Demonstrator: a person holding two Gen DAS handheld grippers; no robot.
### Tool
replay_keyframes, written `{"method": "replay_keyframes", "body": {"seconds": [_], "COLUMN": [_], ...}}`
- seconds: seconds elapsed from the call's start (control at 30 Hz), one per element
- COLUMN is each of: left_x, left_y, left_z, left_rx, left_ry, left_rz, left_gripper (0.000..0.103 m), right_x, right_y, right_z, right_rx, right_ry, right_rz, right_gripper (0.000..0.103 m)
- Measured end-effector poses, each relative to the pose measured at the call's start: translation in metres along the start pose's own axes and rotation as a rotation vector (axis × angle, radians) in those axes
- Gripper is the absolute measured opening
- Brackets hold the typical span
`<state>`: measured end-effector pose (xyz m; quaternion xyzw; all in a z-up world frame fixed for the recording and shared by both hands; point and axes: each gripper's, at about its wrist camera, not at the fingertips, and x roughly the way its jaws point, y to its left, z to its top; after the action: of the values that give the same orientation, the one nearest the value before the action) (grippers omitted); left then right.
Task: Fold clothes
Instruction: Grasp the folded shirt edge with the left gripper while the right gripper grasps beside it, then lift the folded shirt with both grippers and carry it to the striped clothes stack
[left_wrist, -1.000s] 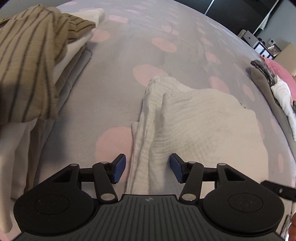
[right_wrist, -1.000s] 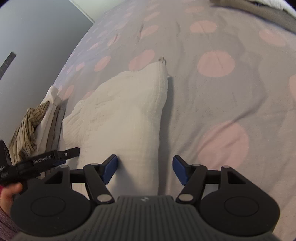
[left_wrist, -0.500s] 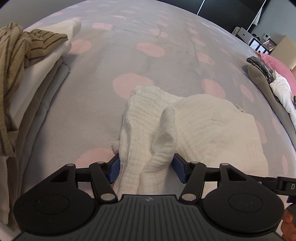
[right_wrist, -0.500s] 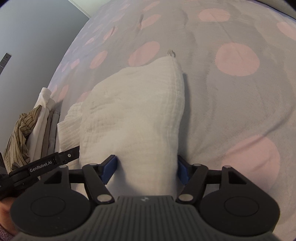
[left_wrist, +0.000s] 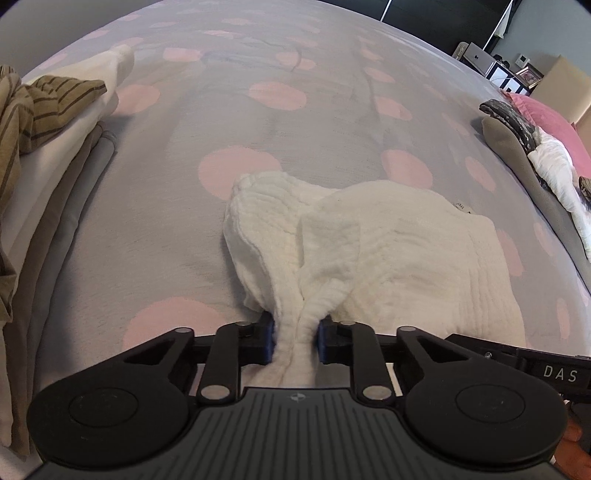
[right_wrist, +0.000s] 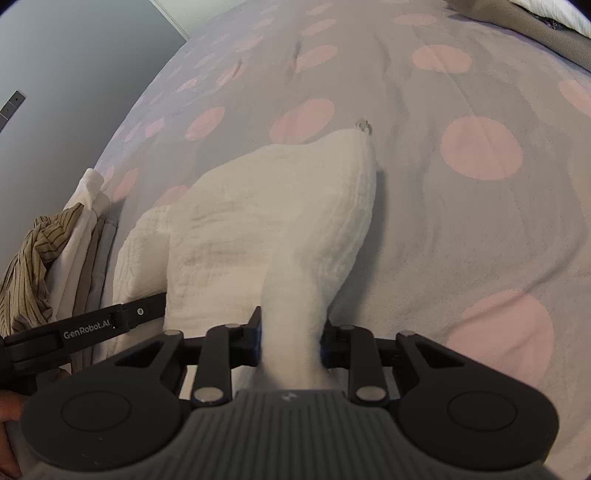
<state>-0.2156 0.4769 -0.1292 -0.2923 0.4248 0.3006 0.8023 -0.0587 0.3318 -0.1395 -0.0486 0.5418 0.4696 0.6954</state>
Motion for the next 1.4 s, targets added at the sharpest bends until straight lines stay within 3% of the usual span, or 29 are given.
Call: {"method": "replay_keyframes", "body": {"seconds": [0.37, 0.77, 1.1, 1.4], "left_x": [-0.046, -0.129, -0.218, -0.297], "left_y": [-0.006, -0.012, 0.030, 0.082], "left_z": [-0.007, -0.022, -0.020, 0.002], "left_rx": [0.033, 0.057, 0.026, 0.057], "left_ry": [-0.119, -0.253, -0.331, -0.430], "left_rz": [-0.014, -0.023, 0.013, 0.151], "left_gripper": [0.012, 0.012, 0.012, 0.012], "right_x": [-0.043, -0.126, -0.170, -0.168], "right_y": [0.022, 0.063, 0.139, 0.235], "right_z": [-0.009, -0.037, -0.048, -0.043], "right_rx": [-0.085, -0.210, -0.309, -0.372], "right_ry": [-0.107, -0.250, -0.324, -0.364], "right_rz": [0.006, 0.053, 0.171, 0.308], "right_gripper": [0.024, 0.024, 0.024, 0.024]}}
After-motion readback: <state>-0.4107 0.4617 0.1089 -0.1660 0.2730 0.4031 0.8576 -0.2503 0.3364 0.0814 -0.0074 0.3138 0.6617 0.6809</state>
